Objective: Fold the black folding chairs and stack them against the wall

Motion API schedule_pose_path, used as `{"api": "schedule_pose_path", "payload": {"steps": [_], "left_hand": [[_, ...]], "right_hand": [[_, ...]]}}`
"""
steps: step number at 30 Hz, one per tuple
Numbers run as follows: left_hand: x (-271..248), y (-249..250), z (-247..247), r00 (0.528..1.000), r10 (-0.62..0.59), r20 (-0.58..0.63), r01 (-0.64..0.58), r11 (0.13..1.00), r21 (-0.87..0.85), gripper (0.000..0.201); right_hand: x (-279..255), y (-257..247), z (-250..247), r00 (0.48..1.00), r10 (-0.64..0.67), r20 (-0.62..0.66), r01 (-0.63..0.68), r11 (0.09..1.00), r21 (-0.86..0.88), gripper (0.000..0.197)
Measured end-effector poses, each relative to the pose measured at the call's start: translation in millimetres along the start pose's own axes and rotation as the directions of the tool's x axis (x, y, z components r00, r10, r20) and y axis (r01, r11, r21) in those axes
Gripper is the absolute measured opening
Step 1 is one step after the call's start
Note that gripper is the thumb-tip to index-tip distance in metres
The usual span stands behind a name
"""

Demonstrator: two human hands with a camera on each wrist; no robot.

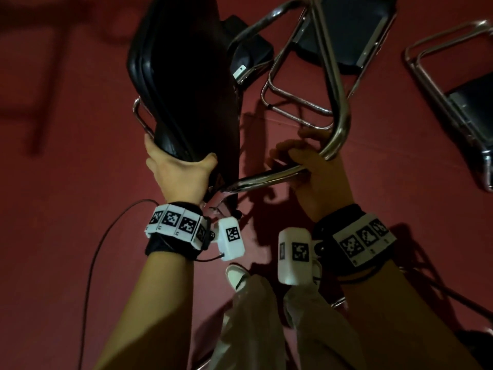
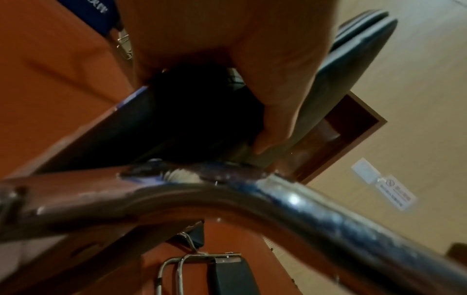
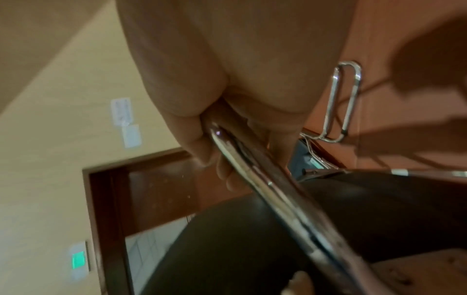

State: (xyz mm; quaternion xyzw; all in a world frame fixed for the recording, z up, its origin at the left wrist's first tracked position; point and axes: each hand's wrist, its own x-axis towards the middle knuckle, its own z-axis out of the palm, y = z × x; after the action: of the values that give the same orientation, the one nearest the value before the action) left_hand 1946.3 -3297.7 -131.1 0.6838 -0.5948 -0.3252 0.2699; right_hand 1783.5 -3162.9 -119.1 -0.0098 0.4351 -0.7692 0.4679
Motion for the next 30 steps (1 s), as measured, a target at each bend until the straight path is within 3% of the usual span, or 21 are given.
{"api": "schedule_pose_path", "payload": {"steps": [3, 8, 12, 16, 23, 25, 27, 30], "left_hand": [[14, -4, -4, 0.999, 0.034, 0.019, -0.034, 0.999, -0.012, 0.112], [62, -11, -25, 1.000, -0.009, -0.003, 0.008, 0.982, -0.188, 0.107], [106, -18, -59, 0.997, -0.080, -0.019, 0.071, 0.958, -0.279, 0.103], [149, -21, -102, 0.996, -0.068, -0.063, 0.039, 0.925, -0.378, 0.083], [188, -60, -186, 0.982, -0.069, -0.178, 0.011, 0.952, -0.305, 0.094], [194, -83, -205, 0.975, -0.076, -0.210, 0.023, 0.969, -0.247, 0.093], [194, -105, -218, 0.965, -0.085, -0.248, 0.038, 0.981, -0.190, 0.093], [189, -134, -224, 0.958, -0.087, -0.274, 0.059, 0.992, -0.110, 0.092]], "right_hand": [[3, 0, 11, 0.997, 0.001, 0.072, -0.004, 0.999, 0.047, 0.033], [20, 16, 57, 0.996, 0.001, 0.094, -0.007, 0.998, 0.066, 0.036], [33, 36, 117, 0.992, 0.005, 0.124, -0.014, 0.997, 0.074, 0.040], [40, 54, 182, 0.982, -0.003, 0.186, -0.016, 0.995, 0.102, 0.039], [39, 118, 244, 0.939, 0.090, 0.332, -0.153, 0.974, 0.169, 0.030], [38, 145, 250, 0.913, 0.134, 0.385, -0.211, 0.963, 0.167, 0.034], [36, 169, 250, 0.893, 0.163, 0.419, -0.242, 0.959, 0.144, 0.025], [36, 202, 242, 0.880, 0.213, 0.425, -0.298, 0.943, 0.146, 0.034]]}}
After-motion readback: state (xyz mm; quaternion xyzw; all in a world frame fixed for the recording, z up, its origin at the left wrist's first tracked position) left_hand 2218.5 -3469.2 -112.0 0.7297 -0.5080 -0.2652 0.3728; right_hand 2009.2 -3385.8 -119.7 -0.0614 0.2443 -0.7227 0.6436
